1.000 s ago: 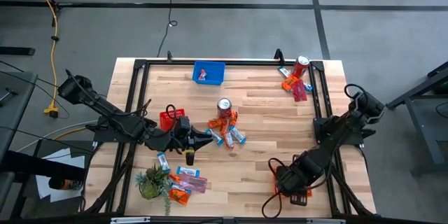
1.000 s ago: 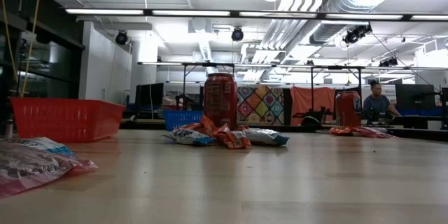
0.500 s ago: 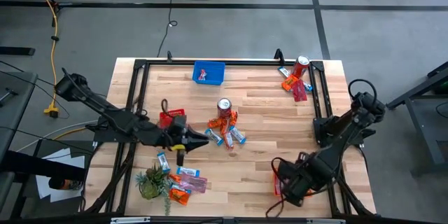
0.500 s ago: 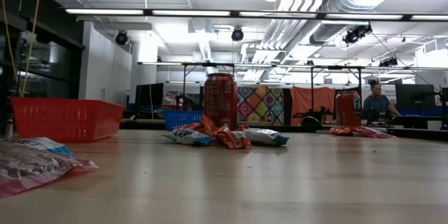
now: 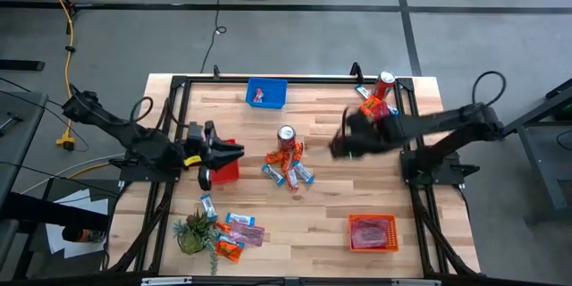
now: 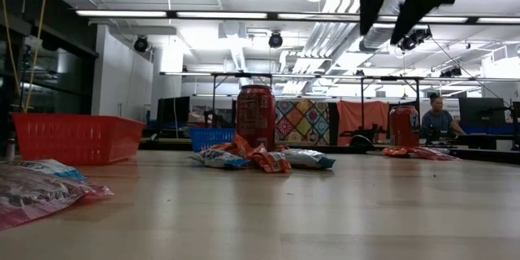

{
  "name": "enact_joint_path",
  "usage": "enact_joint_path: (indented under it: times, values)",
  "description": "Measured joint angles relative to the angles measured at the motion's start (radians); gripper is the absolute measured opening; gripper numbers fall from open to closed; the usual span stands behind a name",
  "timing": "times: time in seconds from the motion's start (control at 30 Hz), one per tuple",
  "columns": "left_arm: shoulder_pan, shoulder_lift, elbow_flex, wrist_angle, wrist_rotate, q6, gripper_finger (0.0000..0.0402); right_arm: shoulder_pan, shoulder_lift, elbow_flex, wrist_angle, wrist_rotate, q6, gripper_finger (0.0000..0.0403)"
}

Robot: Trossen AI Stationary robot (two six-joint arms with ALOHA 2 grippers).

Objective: Sort candy
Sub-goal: Put the red candy into the orange bin

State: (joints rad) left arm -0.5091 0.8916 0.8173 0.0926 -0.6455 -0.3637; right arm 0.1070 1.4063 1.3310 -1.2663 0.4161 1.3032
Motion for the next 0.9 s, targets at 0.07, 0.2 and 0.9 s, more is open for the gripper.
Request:
enact_joint_path:
  times: [0.07,0.2,0.9]
  values:
    - [0.003,-0.007,0.000,-0.024,-0.030,0.000,0.0063,-0.122,-0.016,-0.049,0.005,-0.020,-0.073,0.0281]
    - [0.033,-0.006,0.000,-0.090,-0.045,-0.004,0.0063,-0.359,-0.029,-0.189,0.067,-0.083,-0.202,0.0281]
    - [0.564,-0.002,-0.001,-0.143,0.122,0.081,0.0063,-0.916,0.114,-0.528,0.449,-0.144,-0.600,0.0281]
